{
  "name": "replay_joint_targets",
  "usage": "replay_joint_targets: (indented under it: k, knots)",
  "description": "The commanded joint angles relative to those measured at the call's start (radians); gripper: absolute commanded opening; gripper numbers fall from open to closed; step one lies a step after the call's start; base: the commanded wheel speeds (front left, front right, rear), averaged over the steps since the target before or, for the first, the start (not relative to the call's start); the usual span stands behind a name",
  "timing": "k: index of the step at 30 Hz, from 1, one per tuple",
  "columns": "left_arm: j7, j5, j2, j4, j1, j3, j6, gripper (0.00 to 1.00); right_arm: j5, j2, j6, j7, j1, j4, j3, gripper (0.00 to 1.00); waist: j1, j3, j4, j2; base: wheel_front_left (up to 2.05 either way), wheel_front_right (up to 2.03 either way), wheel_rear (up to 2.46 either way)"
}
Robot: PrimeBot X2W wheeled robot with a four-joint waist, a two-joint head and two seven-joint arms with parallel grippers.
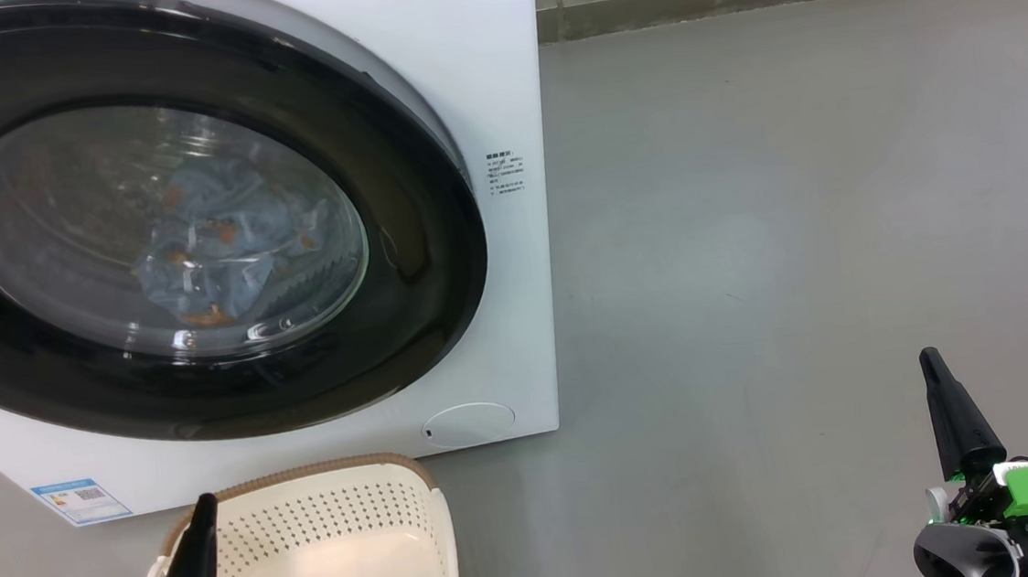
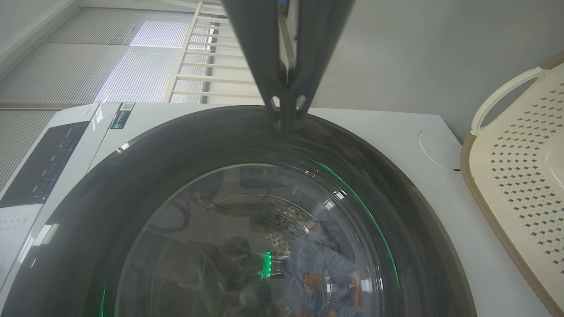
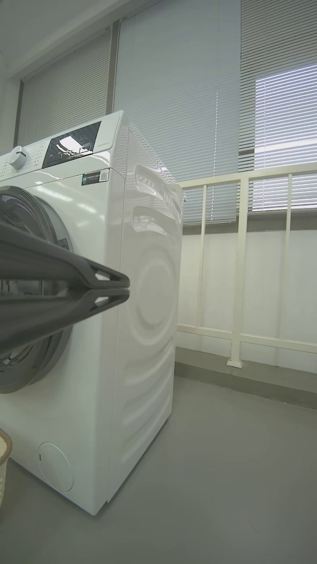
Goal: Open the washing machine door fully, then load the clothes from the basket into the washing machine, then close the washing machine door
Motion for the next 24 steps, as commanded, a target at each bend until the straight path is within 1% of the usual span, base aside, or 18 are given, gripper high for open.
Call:
replay_joint_targets:
  k: [1,24]
  knots:
    - [0.006,-0.001,0.012,-0.02,-0.043,0.035,0.003,0.0,0.003,-0.004,0.001,0.004,-0.006,-0.029,0.018,0.0,0.0,0.0,0.0,0.0,0.0,0.0,0.0]
    - [0.008,0.002,0.01,-0.02,-0.044,0.038,0.004,0.0,0.002,-0.004,0.001,0.004,-0.006,-0.029,0.017,0.0,0.0,0.0,0.0,0.0,0.0,0.0,0.0]
